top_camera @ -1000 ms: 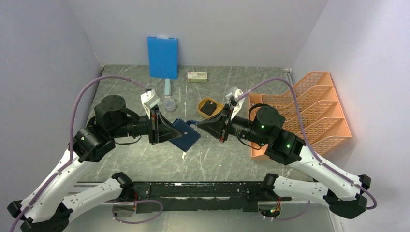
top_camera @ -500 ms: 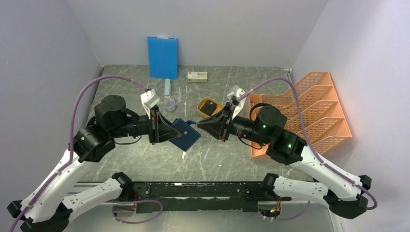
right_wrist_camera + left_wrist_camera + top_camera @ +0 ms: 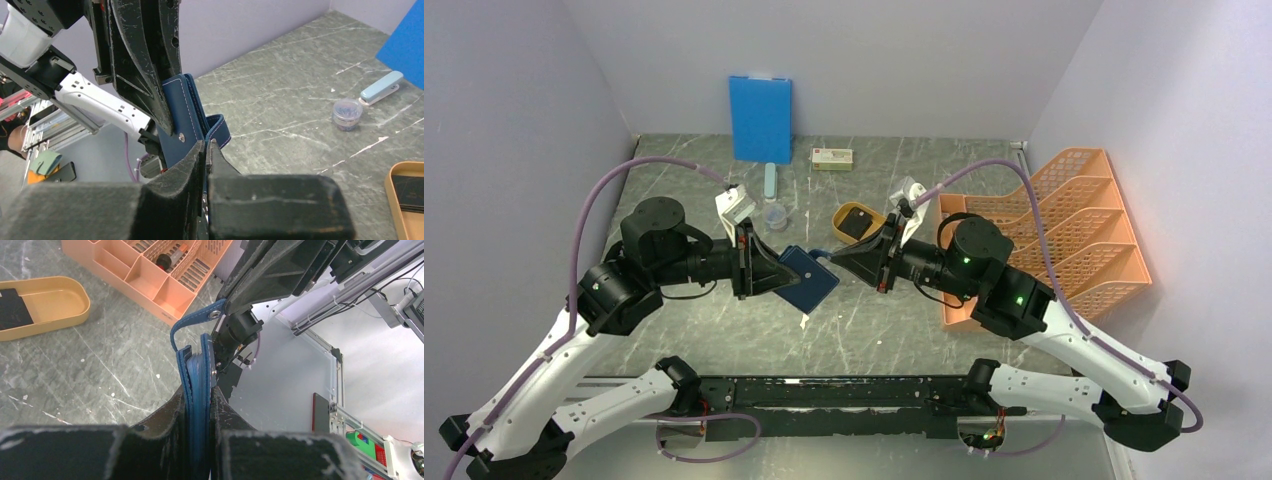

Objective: Put the credit cards into the card holder
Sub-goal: Pick up the card holder from the center of the board.

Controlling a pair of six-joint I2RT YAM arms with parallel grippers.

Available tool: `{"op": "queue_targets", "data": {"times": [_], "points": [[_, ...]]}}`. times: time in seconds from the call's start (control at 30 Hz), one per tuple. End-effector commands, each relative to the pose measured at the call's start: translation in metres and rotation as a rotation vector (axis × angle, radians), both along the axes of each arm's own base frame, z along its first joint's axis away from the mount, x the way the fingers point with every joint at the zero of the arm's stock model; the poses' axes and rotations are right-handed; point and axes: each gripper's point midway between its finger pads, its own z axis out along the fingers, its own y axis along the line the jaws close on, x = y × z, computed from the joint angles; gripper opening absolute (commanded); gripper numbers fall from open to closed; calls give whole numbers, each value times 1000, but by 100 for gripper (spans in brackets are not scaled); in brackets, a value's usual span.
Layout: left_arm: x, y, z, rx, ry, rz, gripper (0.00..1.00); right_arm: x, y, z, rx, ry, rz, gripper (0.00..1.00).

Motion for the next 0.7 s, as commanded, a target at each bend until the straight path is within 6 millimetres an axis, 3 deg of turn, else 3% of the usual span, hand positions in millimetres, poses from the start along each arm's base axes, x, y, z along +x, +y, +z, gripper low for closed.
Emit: {"op": "queue_targets", "data": {"times": [0.0,0.2,0.37,0.53,0.67], "points": [[0,2,4,-15,-12,12,5,-2,-4,18,42,-25,4,0],[4,2,4,-11,-5,31,5,-4,-5,21,16,-40,16,0],[21,2,9,3,17,115,5,3,-4,22,-56,-70,3,0],[39,3,6,37,75,217,5,7,5,15,-93,-62,15,0],[41,0,7,17,105,230,5,10,11,4,-108,-42,18,0]]}}
